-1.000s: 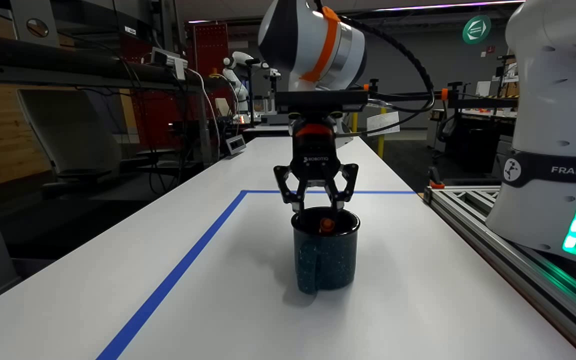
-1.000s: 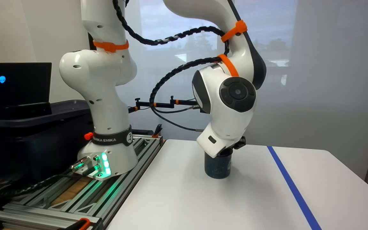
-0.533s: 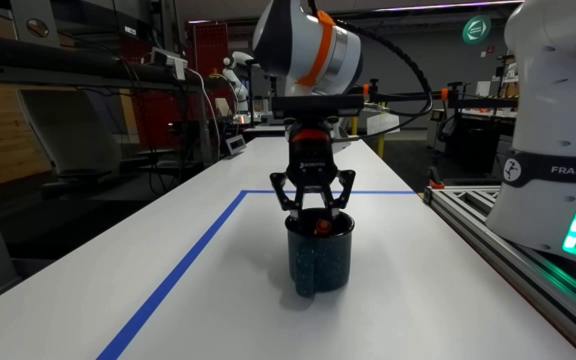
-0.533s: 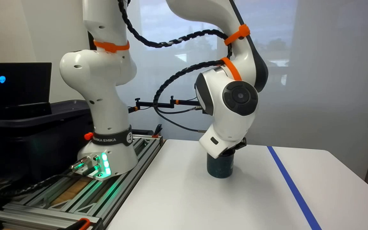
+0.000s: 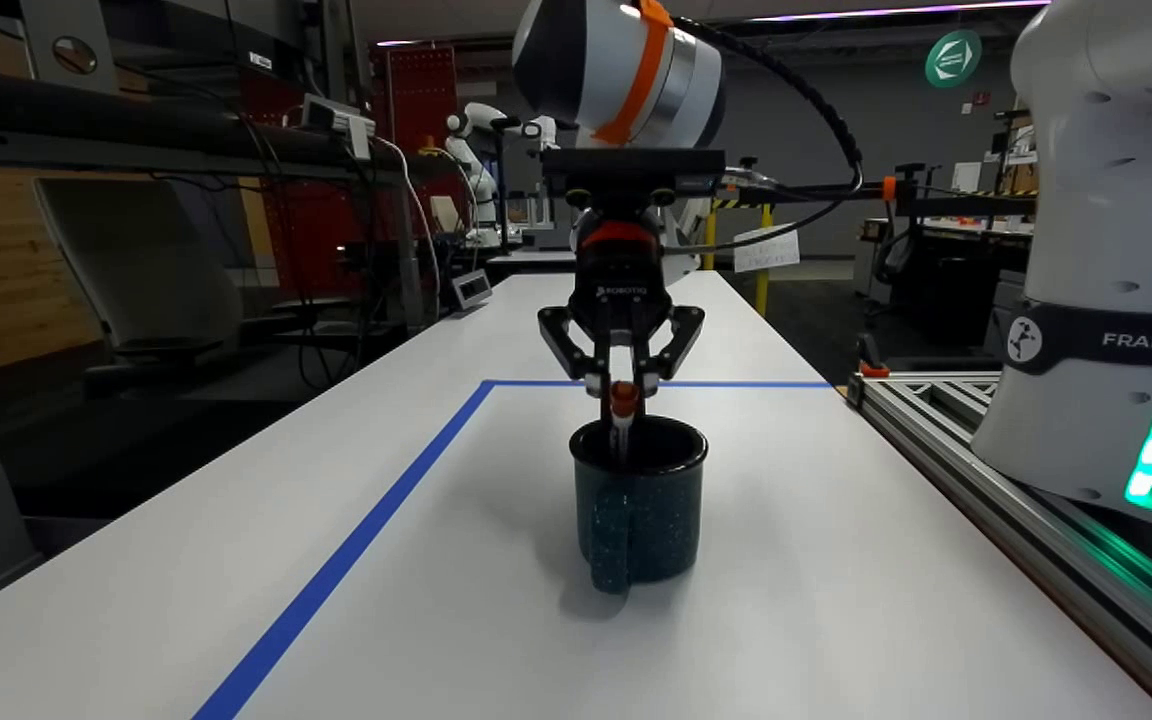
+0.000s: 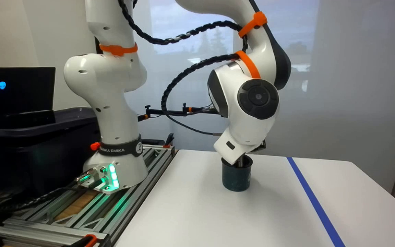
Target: Remove the marker from the cup
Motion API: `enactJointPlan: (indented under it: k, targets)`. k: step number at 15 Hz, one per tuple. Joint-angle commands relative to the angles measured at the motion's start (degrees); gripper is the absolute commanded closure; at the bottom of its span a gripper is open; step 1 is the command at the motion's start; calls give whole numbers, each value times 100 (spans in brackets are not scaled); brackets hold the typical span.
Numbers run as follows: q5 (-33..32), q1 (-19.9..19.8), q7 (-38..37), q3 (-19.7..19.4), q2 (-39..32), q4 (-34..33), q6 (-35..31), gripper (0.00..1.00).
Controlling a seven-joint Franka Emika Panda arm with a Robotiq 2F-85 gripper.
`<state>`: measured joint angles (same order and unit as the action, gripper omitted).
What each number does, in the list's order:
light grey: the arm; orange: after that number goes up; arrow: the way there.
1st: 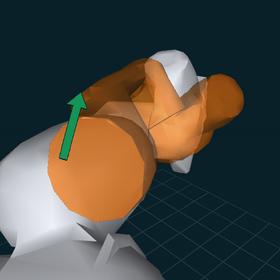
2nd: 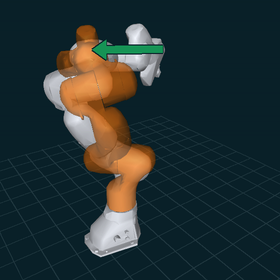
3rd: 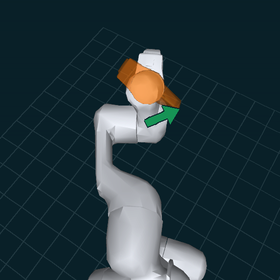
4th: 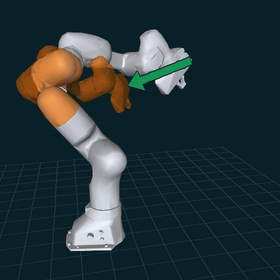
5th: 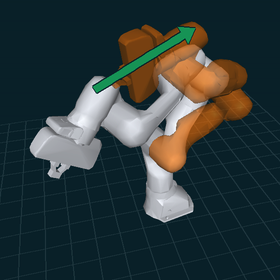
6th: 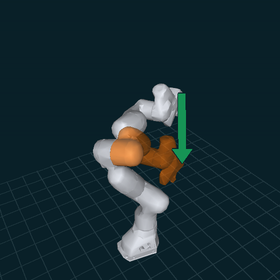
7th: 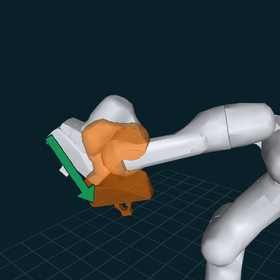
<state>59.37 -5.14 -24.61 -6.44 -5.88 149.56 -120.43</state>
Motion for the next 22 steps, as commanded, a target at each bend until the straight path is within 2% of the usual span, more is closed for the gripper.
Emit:
enactJointPlan:
  k: [1, 6, 8, 11, 15, 18, 22]
  targets:
    - [-223, -361, 15, -362, 967, 366, 683, 95]
    - [-361, -851, 22, -740, 1656, 425, 1241, 95]
    - [-569, -991, -122, -749, 1709, 389, 1064, 95]
    - [-843, -1138, -267, -757, 1363, 246, 906, 95]
    - [-1146, -1118, -355, -758, 566, 42, 750, 95]
    - [-1386, -1018, -498, -743, 22, -51, 374, 95]
    - [-1825, -806, -677, -748, -338, -91, -396, 95]
